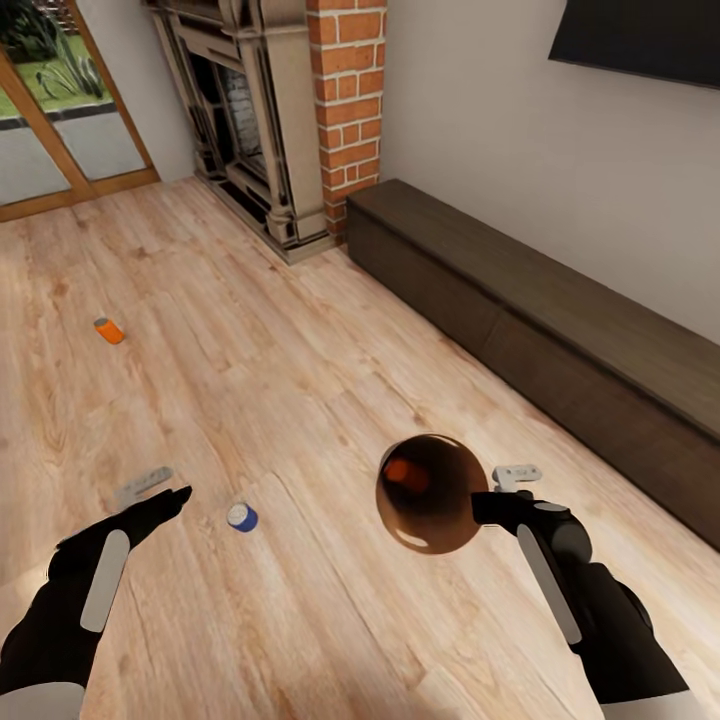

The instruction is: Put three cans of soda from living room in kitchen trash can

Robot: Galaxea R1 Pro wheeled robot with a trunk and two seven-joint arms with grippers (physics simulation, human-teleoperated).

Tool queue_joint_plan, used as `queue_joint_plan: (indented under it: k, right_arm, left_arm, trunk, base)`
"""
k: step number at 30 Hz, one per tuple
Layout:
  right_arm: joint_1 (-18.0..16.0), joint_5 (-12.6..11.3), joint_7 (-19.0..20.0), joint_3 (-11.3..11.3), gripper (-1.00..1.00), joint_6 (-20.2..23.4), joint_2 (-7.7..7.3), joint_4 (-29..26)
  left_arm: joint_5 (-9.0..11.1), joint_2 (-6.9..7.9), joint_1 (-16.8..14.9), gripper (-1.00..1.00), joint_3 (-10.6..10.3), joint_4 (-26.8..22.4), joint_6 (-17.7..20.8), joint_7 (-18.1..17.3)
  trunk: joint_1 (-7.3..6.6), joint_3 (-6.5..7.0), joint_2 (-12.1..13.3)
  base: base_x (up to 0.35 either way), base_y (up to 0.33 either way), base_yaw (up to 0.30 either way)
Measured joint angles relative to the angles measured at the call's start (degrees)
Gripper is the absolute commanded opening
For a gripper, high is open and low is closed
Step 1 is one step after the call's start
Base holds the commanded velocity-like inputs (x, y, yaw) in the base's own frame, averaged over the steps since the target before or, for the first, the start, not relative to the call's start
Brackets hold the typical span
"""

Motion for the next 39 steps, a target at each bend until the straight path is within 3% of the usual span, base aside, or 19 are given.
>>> queue_joint_plan:
  k: [6, 15, 23, 39]
  right_arm:
    - [0.0, 0.3, 0.0, 0.2, -1.0, 0.1, 0.21, 0.1]
    - [0.0, 0.2, -0.1, 0.5, -1.0, 0.0, 0.3, 1.5]
    - [0.0, -0.3, -0.3, 2.6, -1.0, -0.1, 0.3, 2.0]
    - [0.0, -0.1, -0.5, 3.1, -1.0, -1.5, 0.32, 2.9]
  left_arm:
    - [0.1, 0.02, 0.0, 1.0, 0.0, 0.1, 0.1, 0.1]
    - [-0.1, -0.06, 0.0, 1.0, -0.2, 0.2, 0.2, 0.1]
    - [0.0, -0.04, 0.0, 1.0, -0.2, 0.2, 0.2, 0.0]
    - [0.2, -0.05, 0.0, 1.0, -0.2, 0.2, 0.1, 0.0]
  trunk:
    - [0.0, 0.0, 0.0]
    - [0.0, 0.0, 0.0]
    - [0.0, 0.0, 0.0]
    - [0.0, 0.0, 0.0]
  base:
    - [0.26, -0.056, 0.0]
    - [0.034, -0.006, 0.0]
    - [0.027, 0.0, 0.0]
    - [0.168, 0.0, 0.0]
